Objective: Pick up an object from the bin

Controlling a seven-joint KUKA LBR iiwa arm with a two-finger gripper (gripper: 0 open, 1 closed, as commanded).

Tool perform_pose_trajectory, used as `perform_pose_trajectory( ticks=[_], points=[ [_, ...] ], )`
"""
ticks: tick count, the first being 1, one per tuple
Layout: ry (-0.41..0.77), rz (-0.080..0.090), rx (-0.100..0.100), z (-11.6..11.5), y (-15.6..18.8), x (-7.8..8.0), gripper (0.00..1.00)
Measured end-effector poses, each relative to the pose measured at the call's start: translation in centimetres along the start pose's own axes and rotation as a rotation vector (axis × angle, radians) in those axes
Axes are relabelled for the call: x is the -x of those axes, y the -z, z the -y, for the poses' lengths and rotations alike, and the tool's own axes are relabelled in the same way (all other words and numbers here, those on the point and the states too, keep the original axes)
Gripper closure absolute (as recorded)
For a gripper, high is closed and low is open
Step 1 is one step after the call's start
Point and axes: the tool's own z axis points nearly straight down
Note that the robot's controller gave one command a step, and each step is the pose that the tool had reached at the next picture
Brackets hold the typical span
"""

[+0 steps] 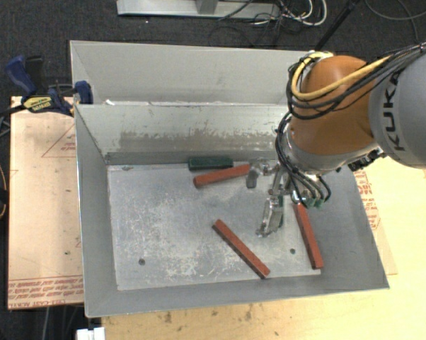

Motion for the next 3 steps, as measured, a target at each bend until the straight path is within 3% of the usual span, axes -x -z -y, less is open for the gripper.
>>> perform_pose_trajectory(
  ticks=[1,2,3],
  points=[
    [0.0,0.007,0.0,0.0,0.4,0.2,0.0],
    [0.013,0.013,0.0,0.6,-5.6,-1.5,0.0],
    [-0.253,0.005,0.001,2.2,-14.3,-2.3,1.0]
  ],
)
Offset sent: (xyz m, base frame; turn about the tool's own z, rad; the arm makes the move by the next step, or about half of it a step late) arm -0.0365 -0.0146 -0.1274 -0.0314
